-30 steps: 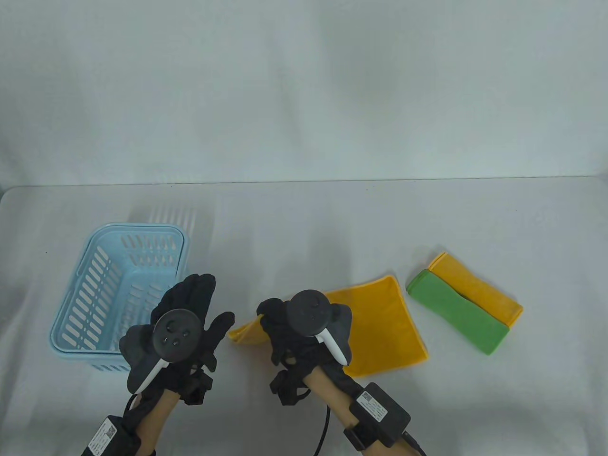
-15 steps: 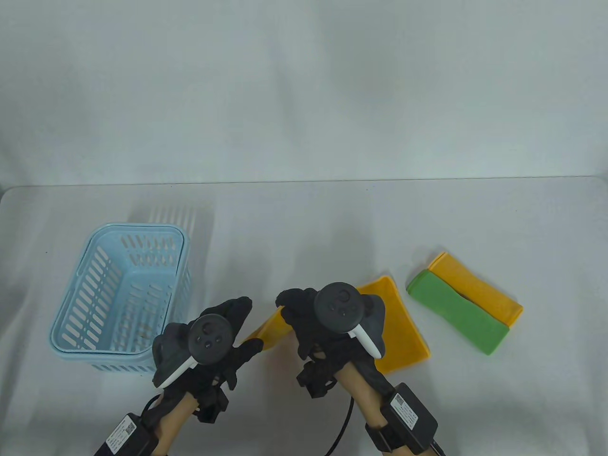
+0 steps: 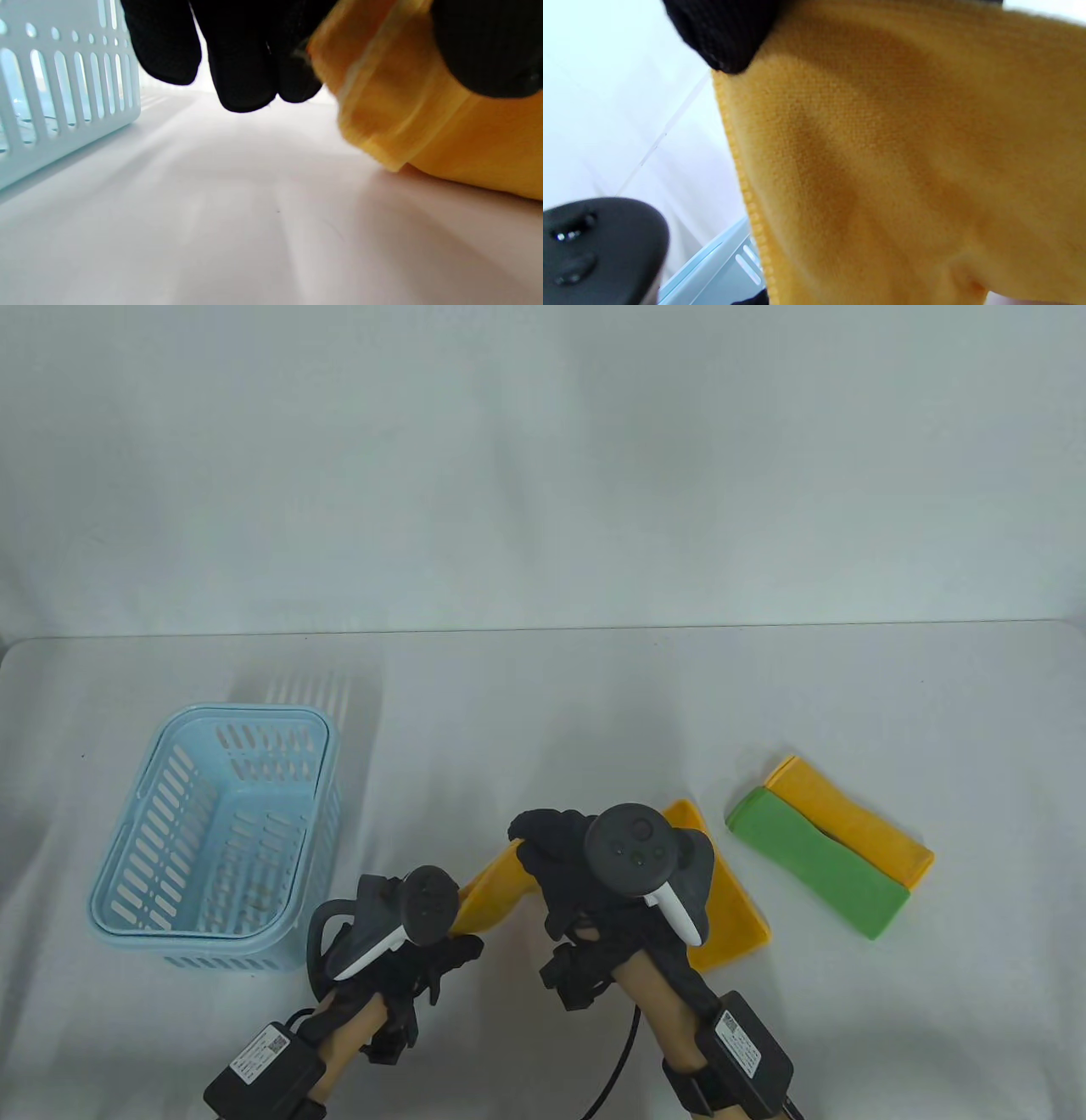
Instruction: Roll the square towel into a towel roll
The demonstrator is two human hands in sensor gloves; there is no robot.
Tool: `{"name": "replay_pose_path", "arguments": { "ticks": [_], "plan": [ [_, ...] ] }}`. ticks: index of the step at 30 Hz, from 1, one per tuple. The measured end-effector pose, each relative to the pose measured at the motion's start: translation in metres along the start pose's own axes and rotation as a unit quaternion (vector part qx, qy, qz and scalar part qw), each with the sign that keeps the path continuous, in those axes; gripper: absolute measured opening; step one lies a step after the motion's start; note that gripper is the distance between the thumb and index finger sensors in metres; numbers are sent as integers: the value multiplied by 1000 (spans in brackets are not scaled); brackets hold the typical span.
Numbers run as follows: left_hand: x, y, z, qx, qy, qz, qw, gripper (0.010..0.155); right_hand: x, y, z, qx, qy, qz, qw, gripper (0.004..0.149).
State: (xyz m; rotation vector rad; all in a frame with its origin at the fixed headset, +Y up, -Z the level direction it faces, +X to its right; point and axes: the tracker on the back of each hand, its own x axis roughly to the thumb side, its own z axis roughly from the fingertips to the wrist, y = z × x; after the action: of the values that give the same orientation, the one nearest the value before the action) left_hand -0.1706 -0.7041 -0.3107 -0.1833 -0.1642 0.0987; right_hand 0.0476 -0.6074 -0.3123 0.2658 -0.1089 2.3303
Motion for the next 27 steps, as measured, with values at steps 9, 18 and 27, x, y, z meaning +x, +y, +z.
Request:
{"name": "replay_pose_path", "arguments": {
  "ticks": [9,18,27],
  "plan": [
    [-3,11,6,75,27,41,996,46,-19,-12,-4,-30,53,-28,998,39],
    [-9,24,11,83,18,97,992,42,-41,-24,-8,-67,89,-60,992,38],
    [-31,63,27,146,15,254,956,44,-38,-56,-5,-89,90,-135,983,38]
  ]
}}
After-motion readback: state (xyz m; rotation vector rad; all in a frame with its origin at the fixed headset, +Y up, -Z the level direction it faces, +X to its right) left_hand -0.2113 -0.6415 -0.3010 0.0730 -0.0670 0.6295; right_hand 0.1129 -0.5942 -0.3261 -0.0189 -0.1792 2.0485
